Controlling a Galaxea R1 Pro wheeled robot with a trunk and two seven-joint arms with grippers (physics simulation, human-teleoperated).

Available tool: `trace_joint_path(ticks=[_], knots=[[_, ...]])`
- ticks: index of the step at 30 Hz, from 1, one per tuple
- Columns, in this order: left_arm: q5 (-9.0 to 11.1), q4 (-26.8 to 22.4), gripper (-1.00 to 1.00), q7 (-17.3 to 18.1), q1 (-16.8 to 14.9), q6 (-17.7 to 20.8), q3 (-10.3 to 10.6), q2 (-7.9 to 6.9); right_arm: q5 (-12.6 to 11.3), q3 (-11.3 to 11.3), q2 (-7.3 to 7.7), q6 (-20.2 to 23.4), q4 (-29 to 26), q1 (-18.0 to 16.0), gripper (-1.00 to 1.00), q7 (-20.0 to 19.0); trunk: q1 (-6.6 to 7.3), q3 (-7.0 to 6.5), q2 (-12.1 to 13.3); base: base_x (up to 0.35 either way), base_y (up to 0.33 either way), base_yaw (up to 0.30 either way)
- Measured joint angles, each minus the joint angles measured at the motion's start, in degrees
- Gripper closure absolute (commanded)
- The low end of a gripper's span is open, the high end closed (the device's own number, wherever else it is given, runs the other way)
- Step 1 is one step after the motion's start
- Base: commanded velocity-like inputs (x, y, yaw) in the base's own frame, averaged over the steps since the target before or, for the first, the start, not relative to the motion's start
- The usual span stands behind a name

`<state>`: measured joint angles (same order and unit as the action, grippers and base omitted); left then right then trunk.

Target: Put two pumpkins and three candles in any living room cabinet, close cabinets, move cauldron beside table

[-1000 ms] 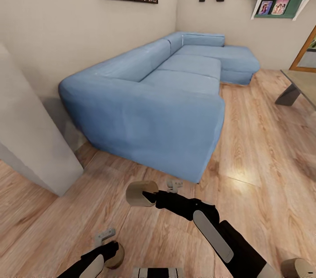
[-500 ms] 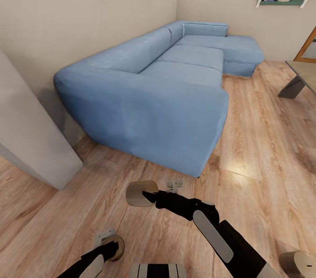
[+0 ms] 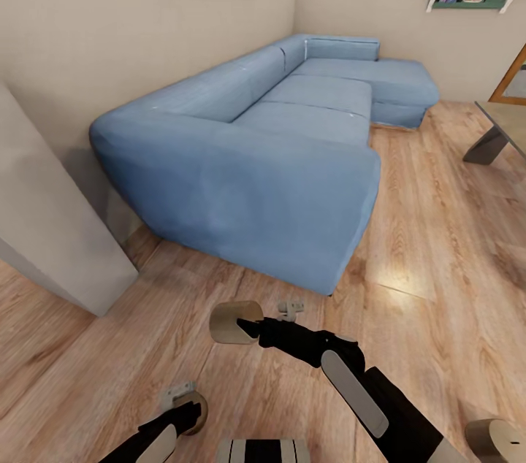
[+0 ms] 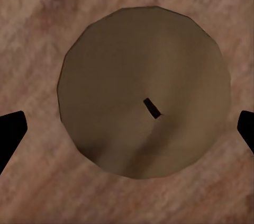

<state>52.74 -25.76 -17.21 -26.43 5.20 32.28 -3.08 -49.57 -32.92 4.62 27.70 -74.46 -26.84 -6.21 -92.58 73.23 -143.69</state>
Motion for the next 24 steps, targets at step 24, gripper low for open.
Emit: trace_joint_path(ticks=[24], knots=[[-0.5, -2.0, -1.0, 0.1, 0.0, -0.2, 0.3, 0.12, 0.1, 0.0, 0.02, 0.0, 0.0, 0.0, 1.0, 0.0, -0.33, 2.87, -0.2, 0.0, 0.0, 0.0]])
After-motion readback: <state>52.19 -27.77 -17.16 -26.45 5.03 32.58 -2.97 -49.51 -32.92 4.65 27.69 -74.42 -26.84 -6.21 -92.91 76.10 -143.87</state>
